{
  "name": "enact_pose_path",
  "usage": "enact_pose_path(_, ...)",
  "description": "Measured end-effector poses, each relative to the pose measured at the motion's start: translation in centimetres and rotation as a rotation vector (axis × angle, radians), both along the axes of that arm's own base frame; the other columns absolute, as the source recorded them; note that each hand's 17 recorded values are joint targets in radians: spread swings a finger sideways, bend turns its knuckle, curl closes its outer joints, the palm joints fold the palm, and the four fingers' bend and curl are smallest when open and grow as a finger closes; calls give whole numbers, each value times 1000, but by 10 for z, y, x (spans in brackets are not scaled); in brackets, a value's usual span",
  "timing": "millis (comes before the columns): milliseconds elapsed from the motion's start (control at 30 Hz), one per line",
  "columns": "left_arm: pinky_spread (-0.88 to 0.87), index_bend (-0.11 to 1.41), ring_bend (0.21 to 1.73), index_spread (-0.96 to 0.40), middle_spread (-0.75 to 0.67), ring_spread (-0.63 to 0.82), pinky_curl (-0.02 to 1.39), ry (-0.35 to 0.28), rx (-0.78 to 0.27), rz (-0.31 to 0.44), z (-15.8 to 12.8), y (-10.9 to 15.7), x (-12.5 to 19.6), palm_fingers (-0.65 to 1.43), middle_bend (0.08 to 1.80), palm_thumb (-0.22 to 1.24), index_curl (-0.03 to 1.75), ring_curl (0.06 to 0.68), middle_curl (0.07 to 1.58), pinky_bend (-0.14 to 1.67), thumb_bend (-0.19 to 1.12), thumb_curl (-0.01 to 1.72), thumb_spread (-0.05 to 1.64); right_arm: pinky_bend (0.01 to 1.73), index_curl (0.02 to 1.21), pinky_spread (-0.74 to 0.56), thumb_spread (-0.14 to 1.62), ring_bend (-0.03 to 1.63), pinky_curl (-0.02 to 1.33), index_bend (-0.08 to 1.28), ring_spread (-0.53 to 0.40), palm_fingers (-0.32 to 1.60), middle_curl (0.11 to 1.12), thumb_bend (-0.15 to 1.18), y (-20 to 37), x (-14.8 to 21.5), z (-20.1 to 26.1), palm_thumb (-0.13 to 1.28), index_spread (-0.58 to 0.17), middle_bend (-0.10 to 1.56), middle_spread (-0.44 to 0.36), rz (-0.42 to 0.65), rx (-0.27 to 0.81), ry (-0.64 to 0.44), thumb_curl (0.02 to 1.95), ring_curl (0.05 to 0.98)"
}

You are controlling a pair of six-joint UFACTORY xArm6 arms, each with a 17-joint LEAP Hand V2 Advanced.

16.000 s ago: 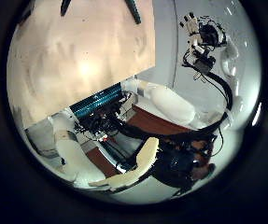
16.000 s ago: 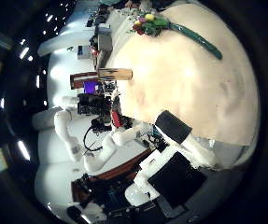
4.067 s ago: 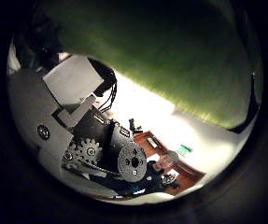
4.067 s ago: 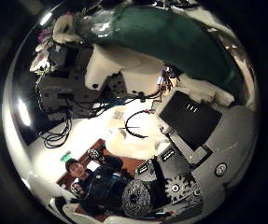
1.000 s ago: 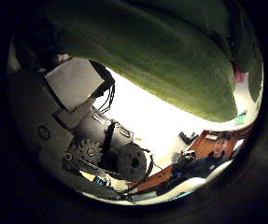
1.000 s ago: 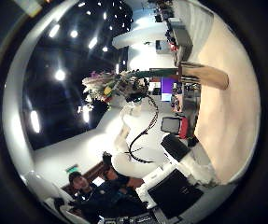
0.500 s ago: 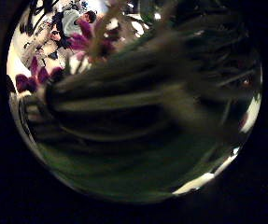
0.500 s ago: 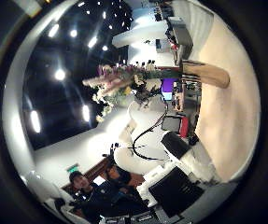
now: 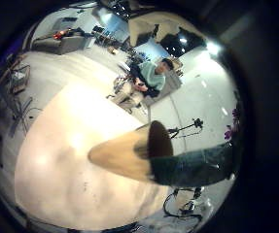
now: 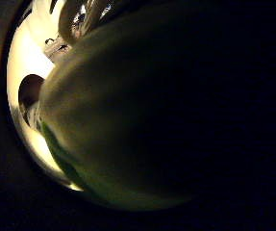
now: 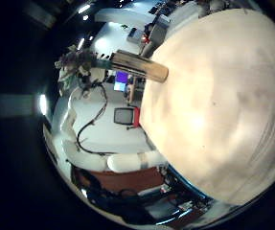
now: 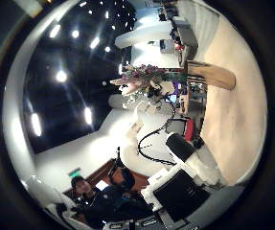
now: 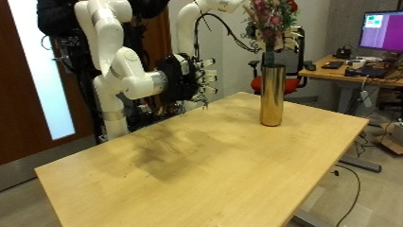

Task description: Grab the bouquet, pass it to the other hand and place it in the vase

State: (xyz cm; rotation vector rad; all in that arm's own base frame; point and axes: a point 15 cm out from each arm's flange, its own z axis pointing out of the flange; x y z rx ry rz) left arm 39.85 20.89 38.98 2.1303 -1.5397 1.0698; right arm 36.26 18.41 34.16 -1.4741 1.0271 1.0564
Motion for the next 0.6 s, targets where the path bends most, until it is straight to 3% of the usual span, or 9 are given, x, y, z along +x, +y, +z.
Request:
enact_pose_path(133, 717, 152, 367, 128, 605, 708, 278, 179, 96, 10, -15, 20, -16, -125, 147, 265, 215, 185, 157, 236, -39, 336, 765, 297, 314, 294, 970, 283, 320, 183, 164, 85, 268, -23, 2, -1, 2, 869, -325, 174, 76, 4, -2, -5, 502, 261)
enact_pose_path(233, 715, 150, 363, 131, 613, 713, 281, 237, 117, 18, -22, 25, -23, -125, 145, 260, 219, 187, 144, 236, -40, 336, 765, 290, 318, 287, 970, 277, 320, 185, 161, 91, 267, -21, 3, -2, 3, 876, -320, 175, 75, 8, -2, -8, 503, 260)
enact_pose_path(433, 698, 143, 349, 151, 631, 737, 291, 308, 137, 38, -37, 32, -54, -130, 151, 252, 220, 190, 121, 233, -39, 333, 761, 286, 321, 284, 961, 271, 320, 182, 158, 102, 264, -21, 10, -6, 3, 887, -319, 172, 74, 29, -1, -8, 507, 260)
enact_pose_path(600, 689, 141, 344, 155, 638, 745, 296, 299, 125, 61, -43, 35, -79, -132, 150, 253, 215, 193, 110, 231, -38, 333, 762, 282, 323, 284, 957, 272, 319, 181, 157, 107, 263, -21, 9, -5, 4, 896, -320, 174, 74, 23, 0, -8, 511, 261)
